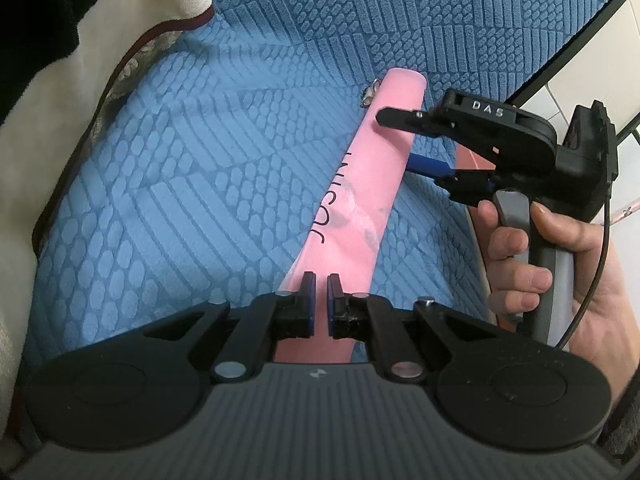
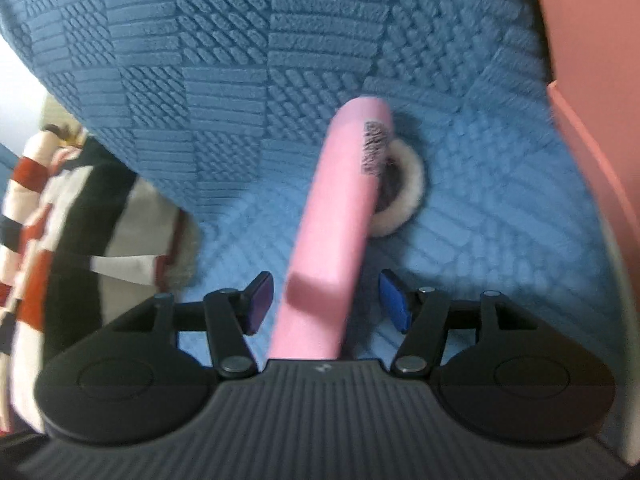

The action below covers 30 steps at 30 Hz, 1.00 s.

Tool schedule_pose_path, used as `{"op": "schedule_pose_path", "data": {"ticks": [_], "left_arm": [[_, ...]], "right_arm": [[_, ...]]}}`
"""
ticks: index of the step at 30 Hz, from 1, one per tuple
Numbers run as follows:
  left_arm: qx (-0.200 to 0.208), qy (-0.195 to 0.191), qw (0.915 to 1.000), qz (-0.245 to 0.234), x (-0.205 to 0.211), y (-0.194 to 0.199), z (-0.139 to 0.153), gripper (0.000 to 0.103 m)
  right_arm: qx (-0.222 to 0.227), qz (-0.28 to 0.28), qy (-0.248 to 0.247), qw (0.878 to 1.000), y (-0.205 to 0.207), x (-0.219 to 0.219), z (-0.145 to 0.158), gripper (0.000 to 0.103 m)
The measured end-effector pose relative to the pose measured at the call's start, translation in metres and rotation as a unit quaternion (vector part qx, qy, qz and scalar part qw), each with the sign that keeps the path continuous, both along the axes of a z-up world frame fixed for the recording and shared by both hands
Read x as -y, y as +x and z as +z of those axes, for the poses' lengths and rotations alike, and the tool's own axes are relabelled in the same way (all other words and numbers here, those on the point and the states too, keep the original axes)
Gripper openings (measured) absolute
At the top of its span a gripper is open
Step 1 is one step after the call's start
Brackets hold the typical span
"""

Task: Organize objects

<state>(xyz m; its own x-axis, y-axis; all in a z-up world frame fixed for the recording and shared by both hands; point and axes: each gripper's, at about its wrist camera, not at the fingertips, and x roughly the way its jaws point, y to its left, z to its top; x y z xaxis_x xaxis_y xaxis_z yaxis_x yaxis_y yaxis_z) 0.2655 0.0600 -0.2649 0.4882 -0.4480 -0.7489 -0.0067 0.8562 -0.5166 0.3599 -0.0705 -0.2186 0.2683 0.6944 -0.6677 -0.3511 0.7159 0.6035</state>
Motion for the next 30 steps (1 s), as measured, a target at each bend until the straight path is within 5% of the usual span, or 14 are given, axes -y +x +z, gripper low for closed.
{"op": "schedule_pose_path", "data": {"ticks": [2,6,10,30], "left_arm": [[-0.001,-0.002,1.0,0.001,0.0,0.0,0.0,0.009],[-0.002,-0.003,1.0,0.002,0.0,0.0,0.0,0.009],[-0.003,-0.006,1.0,0.005,-0.001,0.001,0.0,0.009],[-0.005,-0.013,0.9998,0.014,-0.004,0.001,-0.001,0.009]], "right_arm": [[-0.001,0.004,0.007,1.0,0.0,-0.001,0.0,0.06],[0.018,0.008,-0.005,1.0,-0.005,-0.005,0.007,0.028],[0.036,0.016,0.011,0.999,-0.012,-0.003,0.018,0.016],[0.144,0.104,0.028,0.984,-0.077,0.008,0.067,0.01]]}}
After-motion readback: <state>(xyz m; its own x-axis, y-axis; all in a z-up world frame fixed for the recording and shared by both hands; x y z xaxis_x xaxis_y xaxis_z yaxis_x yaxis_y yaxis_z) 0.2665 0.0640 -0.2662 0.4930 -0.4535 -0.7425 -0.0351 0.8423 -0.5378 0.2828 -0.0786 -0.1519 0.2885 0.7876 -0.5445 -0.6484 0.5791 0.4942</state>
